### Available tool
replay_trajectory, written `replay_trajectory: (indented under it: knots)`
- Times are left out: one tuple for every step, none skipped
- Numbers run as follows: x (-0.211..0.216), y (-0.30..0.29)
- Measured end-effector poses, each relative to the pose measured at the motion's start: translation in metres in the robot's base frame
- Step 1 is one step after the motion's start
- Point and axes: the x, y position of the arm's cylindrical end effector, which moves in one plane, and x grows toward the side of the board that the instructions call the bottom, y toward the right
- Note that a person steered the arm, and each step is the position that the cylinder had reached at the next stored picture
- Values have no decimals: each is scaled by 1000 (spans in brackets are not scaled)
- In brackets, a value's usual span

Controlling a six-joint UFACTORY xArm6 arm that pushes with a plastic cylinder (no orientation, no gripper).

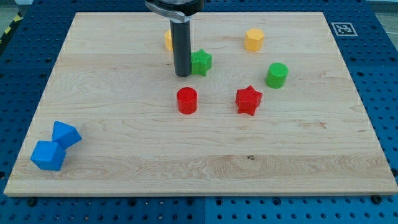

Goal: Move the green star diagonally to the yellow hexagon

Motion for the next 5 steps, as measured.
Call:
replay_trajectory:
  knots:
    - [-5, 4]
    - [-8, 11]
    - [-8, 17]
    - [-8, 19]
    - [-8, 19]
